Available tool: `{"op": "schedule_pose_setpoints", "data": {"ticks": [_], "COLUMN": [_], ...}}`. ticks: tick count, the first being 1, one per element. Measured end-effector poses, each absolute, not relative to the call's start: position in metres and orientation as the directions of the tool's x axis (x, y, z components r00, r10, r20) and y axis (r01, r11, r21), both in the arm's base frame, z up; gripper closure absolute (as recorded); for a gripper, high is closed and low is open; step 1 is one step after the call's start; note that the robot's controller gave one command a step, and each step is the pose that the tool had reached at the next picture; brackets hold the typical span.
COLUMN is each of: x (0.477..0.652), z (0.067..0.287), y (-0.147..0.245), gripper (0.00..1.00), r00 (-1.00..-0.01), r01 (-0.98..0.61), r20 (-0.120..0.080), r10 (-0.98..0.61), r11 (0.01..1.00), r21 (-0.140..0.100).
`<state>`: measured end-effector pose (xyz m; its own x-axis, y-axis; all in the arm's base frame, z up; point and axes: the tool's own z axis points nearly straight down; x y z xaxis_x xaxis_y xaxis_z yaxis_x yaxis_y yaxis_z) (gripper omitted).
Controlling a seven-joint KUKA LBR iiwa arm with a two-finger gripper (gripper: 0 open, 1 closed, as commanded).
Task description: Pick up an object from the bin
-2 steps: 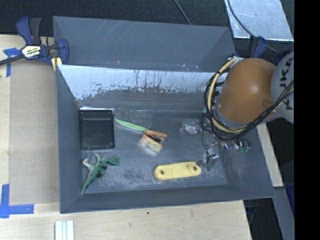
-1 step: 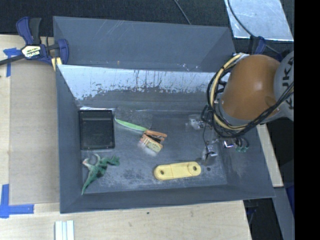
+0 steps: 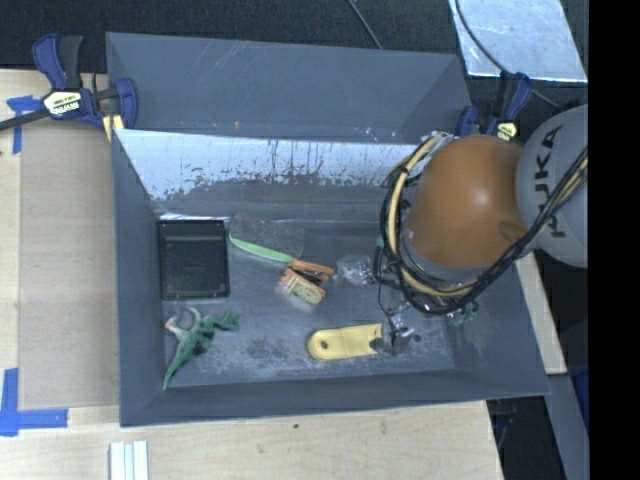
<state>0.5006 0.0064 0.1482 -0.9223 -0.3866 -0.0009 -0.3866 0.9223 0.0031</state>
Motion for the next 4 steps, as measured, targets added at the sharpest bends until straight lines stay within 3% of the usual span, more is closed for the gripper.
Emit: {"op": "schedule_pose_setpoints", "data": {"ticks": [1, 2, 4], "x": [0.493, 0.493, 0.493], "z": [0.07, 0.071, 0.082], "y": [0.0, 0.007, 0.007], "gripper": [0.0, 1.0, 1.0], "r00": [-0.939, -0.912, -0.912], "r01": [-0.345, -0.409, -0.41], "r20": [-0.005, -0.015, -0.016], "r10": [-0.345, -0.409, -0.41], "r11": [0.939, 0.912, 0.912], "r21": [-0.003, -0.007, -0.007]}}
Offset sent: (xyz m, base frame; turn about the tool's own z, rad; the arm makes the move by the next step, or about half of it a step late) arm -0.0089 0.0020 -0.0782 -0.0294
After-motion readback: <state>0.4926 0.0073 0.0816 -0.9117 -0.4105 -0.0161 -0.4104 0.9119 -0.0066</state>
